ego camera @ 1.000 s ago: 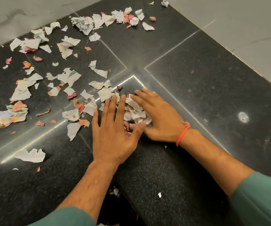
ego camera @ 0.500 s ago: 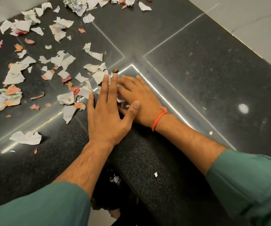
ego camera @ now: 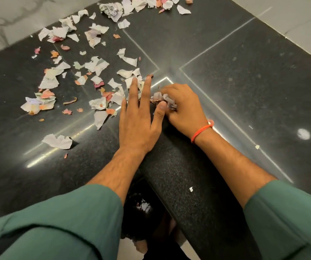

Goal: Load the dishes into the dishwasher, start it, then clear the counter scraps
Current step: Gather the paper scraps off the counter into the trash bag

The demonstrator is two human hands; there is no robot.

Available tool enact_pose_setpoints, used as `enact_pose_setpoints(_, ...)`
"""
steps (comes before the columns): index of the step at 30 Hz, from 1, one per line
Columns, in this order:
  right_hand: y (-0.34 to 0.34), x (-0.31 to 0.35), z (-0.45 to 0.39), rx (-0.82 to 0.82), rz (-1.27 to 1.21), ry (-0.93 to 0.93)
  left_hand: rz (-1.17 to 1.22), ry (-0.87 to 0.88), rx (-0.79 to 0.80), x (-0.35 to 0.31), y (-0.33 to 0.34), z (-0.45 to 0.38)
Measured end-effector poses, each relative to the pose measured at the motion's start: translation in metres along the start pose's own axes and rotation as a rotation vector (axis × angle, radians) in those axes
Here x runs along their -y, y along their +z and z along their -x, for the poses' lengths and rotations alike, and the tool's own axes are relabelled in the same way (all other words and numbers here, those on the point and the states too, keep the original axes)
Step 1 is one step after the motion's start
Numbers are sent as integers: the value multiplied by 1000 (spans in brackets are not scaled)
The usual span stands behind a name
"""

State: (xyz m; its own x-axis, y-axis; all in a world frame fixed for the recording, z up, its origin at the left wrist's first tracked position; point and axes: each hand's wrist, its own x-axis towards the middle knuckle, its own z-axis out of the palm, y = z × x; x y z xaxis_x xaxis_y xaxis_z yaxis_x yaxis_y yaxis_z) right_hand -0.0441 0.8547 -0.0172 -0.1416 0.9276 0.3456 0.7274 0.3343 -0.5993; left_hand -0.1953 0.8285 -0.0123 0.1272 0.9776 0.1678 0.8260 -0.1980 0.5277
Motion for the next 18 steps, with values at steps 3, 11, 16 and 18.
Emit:
enact_pose_setpoints(3, -6, 9, 16, -87, -36, 48, 52, -25, -16, 0, -1, 0)
enact_pose_setpoints(11, -3, 10, 19, -211, -44, 148, -109, -81, -23, 40, -14, -55)
enact_pose_setpoints(16, -6, 13, 17, -207, -130, 185, -225, -34, 184, 51, -14, -109)
enact_pose_setpoints(18, -10, 14, 17, -208, -164, 198, -193, 8, 194, 38, -9, -108)
